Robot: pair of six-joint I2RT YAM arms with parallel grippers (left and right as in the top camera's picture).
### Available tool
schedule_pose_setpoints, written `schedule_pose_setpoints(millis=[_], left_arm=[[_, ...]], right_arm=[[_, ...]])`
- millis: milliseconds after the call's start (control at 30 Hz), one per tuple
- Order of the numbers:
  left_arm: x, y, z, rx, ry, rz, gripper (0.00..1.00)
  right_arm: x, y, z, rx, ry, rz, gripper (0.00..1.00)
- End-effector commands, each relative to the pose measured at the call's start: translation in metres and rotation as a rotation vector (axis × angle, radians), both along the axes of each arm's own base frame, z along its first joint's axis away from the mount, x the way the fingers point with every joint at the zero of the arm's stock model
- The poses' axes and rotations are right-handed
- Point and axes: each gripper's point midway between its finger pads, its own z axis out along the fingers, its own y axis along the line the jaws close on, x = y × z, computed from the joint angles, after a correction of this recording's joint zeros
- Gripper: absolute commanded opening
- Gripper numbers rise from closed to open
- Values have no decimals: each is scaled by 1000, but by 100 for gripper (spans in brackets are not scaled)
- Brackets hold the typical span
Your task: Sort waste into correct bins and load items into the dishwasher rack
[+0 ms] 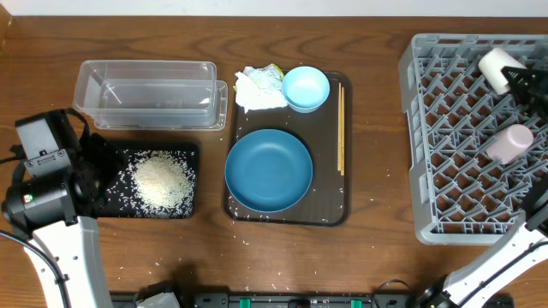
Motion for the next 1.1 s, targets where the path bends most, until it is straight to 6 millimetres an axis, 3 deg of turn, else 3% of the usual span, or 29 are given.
schedule_pose_setpoints(millis=[0,267,400,533,633,833,933,1067], left_arm=[[0,3,2,7,-2,6,89],[0,3,2,7,-2,6,89],[0,3,2,7,-2,6,89],[0,3,2,7,-3,7,89],[0,3,2,7,-3,6,89],[0,3,2,7,-3,6,89],[0,3,2,7,-2,6,89],[0,3,2,7,-2,6,89]], right_arm=[[-5,-11,-8,41,55,-38,1],[-24,-31,-13,91,120,-93,9],[-43,-53,-22,19,255,-214,12],[-72,-75,-10,-129,383,-345,33],[-89,-87,22,-200,390,-421,45],[-117,-87,103,-281,306,-531,48],[-124,-72,142,-334,235,-540,49],[-125,-31,188,-393,136,-498,62]])
